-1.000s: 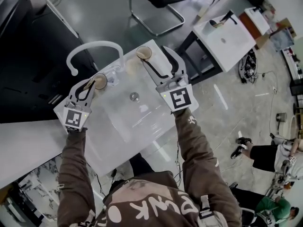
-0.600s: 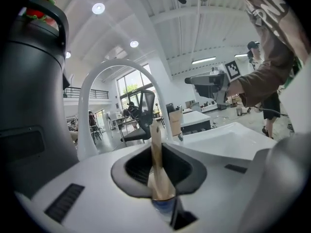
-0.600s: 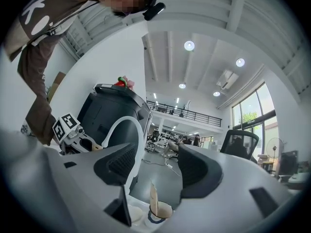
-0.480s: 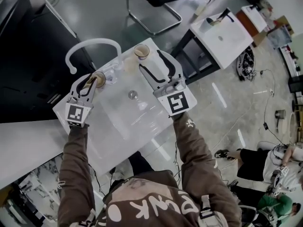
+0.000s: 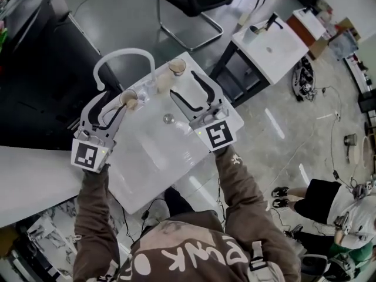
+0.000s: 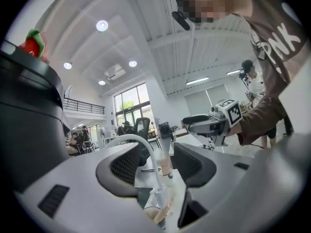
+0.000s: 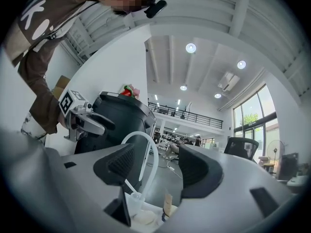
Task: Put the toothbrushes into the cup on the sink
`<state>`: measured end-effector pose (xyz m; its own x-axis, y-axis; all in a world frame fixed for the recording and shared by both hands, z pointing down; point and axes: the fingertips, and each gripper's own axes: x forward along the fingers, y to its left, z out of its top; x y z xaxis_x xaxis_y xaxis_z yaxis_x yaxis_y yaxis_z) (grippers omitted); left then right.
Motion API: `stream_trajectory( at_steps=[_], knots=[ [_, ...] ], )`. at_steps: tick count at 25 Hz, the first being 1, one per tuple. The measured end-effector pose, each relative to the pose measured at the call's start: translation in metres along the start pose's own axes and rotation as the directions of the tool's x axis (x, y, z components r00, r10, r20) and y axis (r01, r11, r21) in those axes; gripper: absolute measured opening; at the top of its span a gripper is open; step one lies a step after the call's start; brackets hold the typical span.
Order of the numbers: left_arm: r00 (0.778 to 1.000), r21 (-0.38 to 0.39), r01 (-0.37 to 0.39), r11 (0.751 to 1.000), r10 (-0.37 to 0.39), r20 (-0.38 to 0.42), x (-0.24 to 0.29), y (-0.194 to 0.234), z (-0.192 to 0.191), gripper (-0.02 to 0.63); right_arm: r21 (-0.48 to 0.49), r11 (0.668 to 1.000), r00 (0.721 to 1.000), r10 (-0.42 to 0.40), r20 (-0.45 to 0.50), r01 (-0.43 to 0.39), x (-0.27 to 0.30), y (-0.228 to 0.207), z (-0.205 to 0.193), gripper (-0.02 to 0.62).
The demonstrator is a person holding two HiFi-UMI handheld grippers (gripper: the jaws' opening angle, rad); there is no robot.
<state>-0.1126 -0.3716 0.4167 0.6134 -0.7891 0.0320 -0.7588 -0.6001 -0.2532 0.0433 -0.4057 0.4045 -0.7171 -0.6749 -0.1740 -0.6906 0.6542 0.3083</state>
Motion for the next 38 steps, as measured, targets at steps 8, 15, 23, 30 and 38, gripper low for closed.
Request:
stream_trajectory(
  at_steps=[8, 15, 23, 30, 38],
  knots=[
    [0.997, 0.051, 0.047, 0.998, -0.050, 0.061, -0.064, -0.038, 0.064, 0.229, -0.038, 0.999, 1.000, 0.019, -0.011, -0.020, -0.036, 0.065, 0.057, 0.299],
    [0.991, 0.063, 0.075, 0.995, -0.081, 0.107, -0.152, -0.077, 0.101, 0.229, -0.084, 0.996, 0.996, -0.020, -0.085, 0.013, -0.092, 0.141, 0.103, 0.305],
    [0.978, 0.073, 0.126, 0.989, -0.136, 0.160, -0.282, -0.130, 0.132, 0.229, -0.134, 0.986, 0.988, -0.114, -0.101, 0.100, -0.171, 0.251, 0.172, 0.299],
    [0.968, 0.056, 0.139, 0.989, -0.148, 0.204, -0.372, -0.159, 0.167, 0.229, -0.127, 0.983, 0.982, -0.149, -0.118, 0.134, -0.229, 0.337, 0.229, 0.265],
    [0.965, 0.061, 0.149, 0.987, -0.158, 0.208, -0.408, -0.187, 0.181, 0.229, -0.107, 0.983, 0.981, -0.161, -0.111, 0.150, -0.259, 0.365, 0.251, 0.205]
  ],
)
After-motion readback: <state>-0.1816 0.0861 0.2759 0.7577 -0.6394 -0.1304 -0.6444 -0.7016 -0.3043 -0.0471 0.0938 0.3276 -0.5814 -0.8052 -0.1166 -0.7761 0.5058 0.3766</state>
